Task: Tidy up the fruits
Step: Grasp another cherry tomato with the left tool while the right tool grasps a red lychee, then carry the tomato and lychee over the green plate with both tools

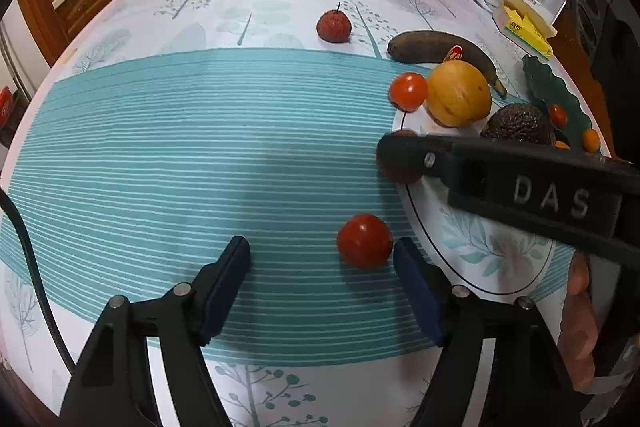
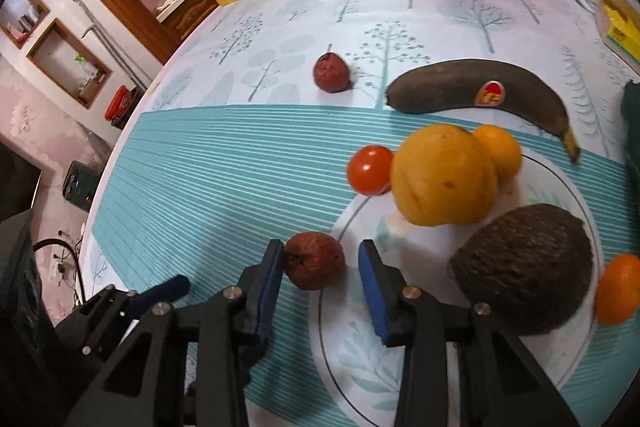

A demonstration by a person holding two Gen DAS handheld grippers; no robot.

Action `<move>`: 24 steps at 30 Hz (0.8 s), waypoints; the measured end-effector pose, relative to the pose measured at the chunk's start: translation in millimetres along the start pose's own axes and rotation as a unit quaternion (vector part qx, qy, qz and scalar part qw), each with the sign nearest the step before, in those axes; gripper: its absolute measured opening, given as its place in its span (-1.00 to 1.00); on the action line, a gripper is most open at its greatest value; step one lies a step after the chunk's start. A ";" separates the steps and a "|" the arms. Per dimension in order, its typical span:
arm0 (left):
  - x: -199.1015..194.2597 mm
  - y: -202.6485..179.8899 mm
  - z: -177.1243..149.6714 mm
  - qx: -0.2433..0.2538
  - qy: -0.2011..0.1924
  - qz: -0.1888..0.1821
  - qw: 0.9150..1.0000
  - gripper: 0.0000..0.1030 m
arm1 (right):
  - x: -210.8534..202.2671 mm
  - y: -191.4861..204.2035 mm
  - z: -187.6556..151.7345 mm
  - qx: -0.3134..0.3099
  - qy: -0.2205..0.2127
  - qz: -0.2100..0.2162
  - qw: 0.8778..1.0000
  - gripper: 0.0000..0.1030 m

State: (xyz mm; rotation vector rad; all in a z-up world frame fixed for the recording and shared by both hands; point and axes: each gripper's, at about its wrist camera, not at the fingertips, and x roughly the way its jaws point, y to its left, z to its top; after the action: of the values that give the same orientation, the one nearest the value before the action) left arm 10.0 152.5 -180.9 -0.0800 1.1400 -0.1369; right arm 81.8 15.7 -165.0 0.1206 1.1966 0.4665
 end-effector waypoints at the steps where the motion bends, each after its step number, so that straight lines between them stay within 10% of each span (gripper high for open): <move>1: 0.5 -1.1 0.5 0.000 -0.002 -0.001 1.000 0.34 | 2.2 1.1 -0.1 -0.002 0.006 0.006 1.000 -0.33; 8: 0.9 -5.9 3.4 0.005 -0.006 -0.014 1.000 -0.49 | 5.6 5.6 -3.3 -0.018 0.015 0.012 1.000 -0.43; 24: -73.9 -57.3 43.5 0.041 -0.060 -0.023 0.997 -0.51 | -119.6 -27.4 -30.8 0.002 -0.073 -0.014 0.997 -0.44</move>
State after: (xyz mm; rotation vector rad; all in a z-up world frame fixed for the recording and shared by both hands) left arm 15.3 106.7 -88.7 -0.0404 1.0127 -0.2163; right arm 27.5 -62.7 -81.9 0.1392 1.0540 0.4232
